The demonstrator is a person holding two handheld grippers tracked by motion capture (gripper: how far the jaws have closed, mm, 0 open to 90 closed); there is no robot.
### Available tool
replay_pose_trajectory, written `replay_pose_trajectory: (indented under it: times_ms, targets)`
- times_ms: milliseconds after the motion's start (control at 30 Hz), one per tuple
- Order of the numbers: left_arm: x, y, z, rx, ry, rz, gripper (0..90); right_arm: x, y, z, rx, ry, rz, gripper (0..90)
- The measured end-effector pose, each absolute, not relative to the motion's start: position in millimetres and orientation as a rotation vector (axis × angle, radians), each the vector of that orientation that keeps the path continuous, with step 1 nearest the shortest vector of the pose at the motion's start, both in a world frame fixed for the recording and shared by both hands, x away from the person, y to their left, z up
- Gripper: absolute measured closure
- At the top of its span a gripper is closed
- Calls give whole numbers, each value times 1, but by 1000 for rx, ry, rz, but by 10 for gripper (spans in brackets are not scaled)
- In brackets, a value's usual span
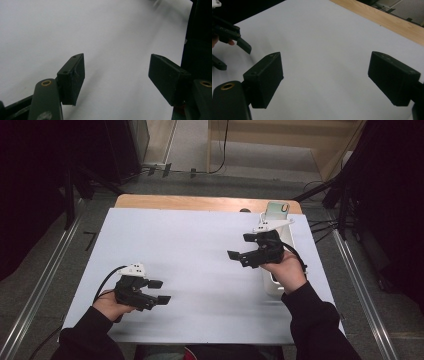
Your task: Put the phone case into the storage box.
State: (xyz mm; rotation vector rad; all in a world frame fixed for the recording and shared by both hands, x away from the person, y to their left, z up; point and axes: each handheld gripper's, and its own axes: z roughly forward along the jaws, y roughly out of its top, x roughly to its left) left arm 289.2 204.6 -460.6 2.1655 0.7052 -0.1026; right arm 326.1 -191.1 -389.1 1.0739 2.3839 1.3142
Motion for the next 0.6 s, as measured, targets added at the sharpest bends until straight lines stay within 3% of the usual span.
replay_pose_trajectory:
  times_ms: [600]
  targets:
    - [288,205,-460,2169,702,-97,289,300,-191,-411,1052,2453,1328,116]
